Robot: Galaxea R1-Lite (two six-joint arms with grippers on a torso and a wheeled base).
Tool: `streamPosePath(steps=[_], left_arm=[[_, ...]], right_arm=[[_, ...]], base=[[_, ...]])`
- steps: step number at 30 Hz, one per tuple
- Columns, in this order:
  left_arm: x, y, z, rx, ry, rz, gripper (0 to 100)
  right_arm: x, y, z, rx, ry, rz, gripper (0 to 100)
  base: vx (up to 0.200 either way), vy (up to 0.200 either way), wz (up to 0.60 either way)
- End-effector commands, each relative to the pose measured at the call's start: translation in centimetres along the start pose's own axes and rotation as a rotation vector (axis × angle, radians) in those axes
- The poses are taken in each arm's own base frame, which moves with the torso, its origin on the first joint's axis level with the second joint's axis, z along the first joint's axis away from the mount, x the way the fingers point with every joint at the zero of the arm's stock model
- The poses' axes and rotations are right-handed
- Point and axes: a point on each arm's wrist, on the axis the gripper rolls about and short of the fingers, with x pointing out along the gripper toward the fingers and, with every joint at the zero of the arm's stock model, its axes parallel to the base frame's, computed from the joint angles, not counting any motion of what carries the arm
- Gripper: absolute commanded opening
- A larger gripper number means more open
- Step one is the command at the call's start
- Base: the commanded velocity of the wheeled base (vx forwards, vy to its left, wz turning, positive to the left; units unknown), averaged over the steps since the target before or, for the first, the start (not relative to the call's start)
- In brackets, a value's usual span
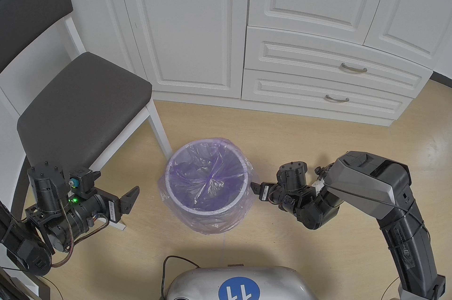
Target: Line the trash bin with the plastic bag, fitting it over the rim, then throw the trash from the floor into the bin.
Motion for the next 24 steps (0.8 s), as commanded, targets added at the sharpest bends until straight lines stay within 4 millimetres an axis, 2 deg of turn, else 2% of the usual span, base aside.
streamPosePath(steps=[1, 6, 11, 13, 14, 20, 24], left_arm=[[0.1, 0.0, -0.2, 0.000, 0.008, -0.003, 100], [0.3, -0.1, -0.3, 0.001, 0.019, -0.005, 100], [0.4, -0.1, -0.4, 0.000, 0.022, -0.004, 100], [0.3, 0.0, -0.4, -0.001, 0.021, 0.000, 100], [0.3, 0.0, -0.4, -0.001, 0.021, 0.000, 100], [-0.1, 0.7, 0.5, -0.015, -0.046, 0.029, 100], [-0.2, 0.8, 0.9, -0.018, -0.074, 0.036, 100]], right_arm=[[-0.3, 0.1, -0.2, -0.007, 0.023, 0.005, 100], [-1.0, 0.2, -0.4, -0.028, 0.155, -0.044, 100], [-1.3, -0.1, -0.3, -0.030, 0.168, -0.054, 100], [-2.2, -0.2, 1.0, -0.027, 0.155, -0.058, 100], [-2.2, -0.2, 1.0, -0.027, 0.155, -0.058, 100], [-6.8, 0.6, 6.0, -0.040, 0.066, -0.030, 100], [-8.1, 1.3, 7.1, -0.051, 0.042, -0.012, 100]], base=[[0.000, 0.000, 0.00], [0.000, 0.000, 0.00], [0.000, 0.000, 0.00], [0.000, 0.000, 0.00], [0.000, 0.000, 0.00], [0.000, 0.000, 0.00], [0.000, 0.000, 0.00]])
